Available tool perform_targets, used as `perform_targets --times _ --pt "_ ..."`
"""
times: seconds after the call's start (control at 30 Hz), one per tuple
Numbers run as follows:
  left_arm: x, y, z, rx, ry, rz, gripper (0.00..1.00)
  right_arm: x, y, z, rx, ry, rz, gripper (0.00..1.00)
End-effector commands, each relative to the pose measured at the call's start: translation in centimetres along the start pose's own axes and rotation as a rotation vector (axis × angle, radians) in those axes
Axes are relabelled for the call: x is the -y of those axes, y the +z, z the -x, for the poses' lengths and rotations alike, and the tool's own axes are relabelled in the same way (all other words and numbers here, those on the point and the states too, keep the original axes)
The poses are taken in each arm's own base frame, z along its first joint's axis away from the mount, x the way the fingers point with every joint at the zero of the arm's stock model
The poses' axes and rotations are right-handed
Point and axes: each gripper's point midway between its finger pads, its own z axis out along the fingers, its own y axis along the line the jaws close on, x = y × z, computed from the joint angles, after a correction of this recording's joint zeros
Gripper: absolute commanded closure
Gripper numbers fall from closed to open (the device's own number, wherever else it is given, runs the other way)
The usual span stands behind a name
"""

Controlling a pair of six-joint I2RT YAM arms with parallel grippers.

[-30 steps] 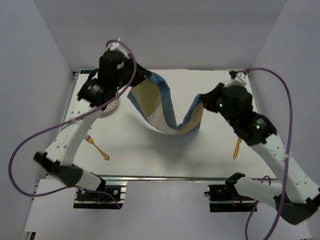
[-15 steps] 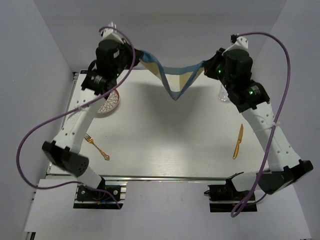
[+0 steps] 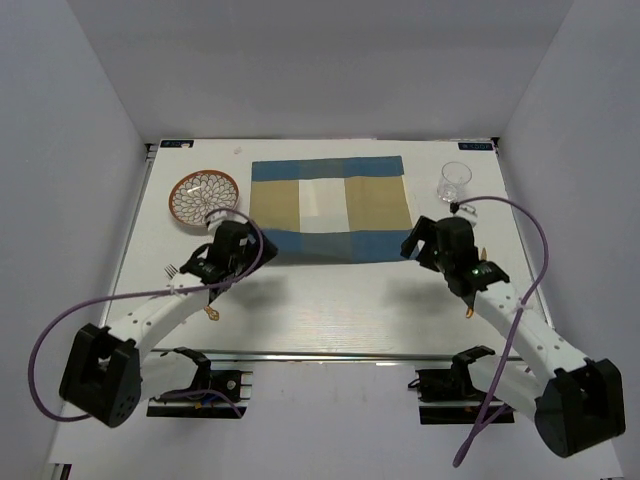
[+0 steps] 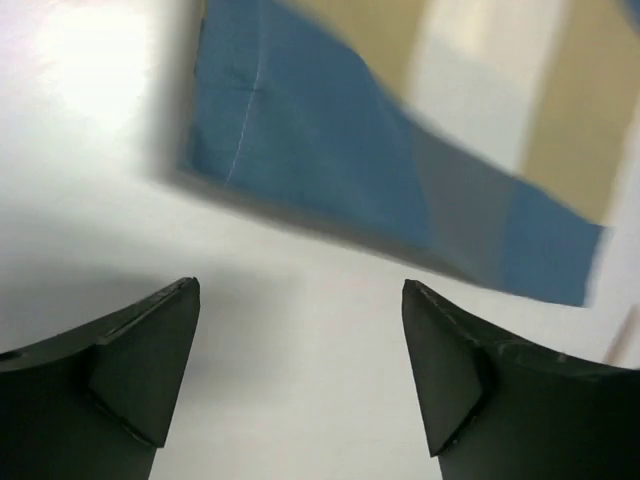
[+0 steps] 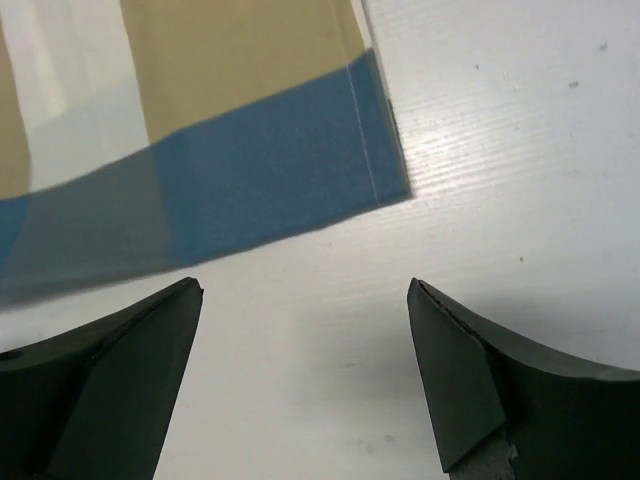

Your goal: Set the dinner table for one person

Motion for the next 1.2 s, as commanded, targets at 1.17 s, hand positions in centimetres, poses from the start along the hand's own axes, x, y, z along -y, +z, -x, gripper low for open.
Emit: perform_targets --times 1.17 --pt "1.7 5.3 -0.3 -0.289 0.198 0.262 0.02 0.0 9.0 -10.6 -0.343 -0.049 -0.077 0.11"
